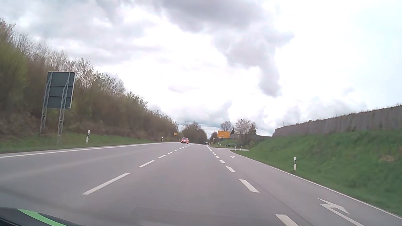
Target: Follow the waypoints while adhering to traffic rules and regulations
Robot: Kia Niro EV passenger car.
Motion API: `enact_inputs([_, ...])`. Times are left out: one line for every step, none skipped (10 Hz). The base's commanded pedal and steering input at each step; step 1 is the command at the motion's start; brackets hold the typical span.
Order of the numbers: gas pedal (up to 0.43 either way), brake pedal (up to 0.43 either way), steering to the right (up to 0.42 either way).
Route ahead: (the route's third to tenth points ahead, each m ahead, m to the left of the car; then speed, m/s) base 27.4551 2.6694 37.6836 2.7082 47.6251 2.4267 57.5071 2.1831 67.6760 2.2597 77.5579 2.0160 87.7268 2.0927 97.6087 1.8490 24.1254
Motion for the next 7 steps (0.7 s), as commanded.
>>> enact_inputs([0.22,0.0,0.003])
enact_inputs([0.22,0.0,0.002])
enact_inputs([0.22,0.0,0.002])
enact_inputs([0.22,0.0,0.002])
enact_inputs([0.22,0.0,0.002])
enact_inputs([0.22,0.0,0.001])
enact_inputs([0.22,0.0,0.002])
